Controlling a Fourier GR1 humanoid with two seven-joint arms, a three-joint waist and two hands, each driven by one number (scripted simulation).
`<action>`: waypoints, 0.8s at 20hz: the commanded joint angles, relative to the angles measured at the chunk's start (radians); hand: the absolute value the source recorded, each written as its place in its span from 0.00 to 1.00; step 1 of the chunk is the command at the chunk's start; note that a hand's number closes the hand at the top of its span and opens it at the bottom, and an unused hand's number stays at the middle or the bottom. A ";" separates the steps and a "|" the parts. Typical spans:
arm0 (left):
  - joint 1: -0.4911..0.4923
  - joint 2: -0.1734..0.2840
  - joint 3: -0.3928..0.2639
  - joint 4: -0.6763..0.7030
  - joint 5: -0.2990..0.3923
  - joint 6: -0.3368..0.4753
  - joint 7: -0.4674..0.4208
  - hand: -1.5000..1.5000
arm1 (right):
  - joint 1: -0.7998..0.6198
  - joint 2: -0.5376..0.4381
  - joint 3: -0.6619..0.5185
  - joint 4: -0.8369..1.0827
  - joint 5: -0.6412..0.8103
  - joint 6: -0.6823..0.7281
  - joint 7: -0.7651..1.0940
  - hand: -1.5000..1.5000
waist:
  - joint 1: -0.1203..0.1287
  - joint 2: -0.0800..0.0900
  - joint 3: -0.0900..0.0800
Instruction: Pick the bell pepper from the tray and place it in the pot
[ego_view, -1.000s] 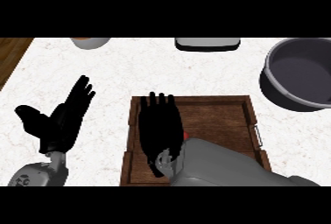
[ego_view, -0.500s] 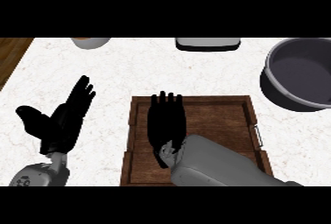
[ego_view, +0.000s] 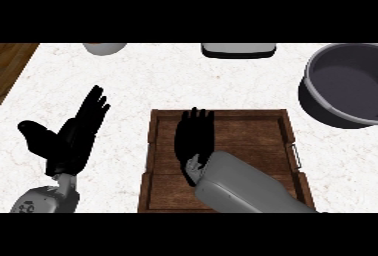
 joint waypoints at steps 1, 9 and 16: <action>0.004 0.003 0.004 -0.015 -0.005 0.002 0.018 0.50 | 0.013 0.028 -0.009 0.066 0.026 0.087 0.191 0.00 | 0.002 0.000 0.000; -0.013 -0.015 0.011 0.006 -0.022 0.000 0.006 0.50 | 0.056 0.040 -0.027 0.084 0.067 0.094 0.164 0.00 | 0.000 0.002 0.001; -0.001 -0.037 0.027 -0.008 -0.025 -0.036 0.011 0.50 | 0.095 0.040 0.046 0.016 0.104 0.005 0.068 1.00 | 0.011 0.004 0.001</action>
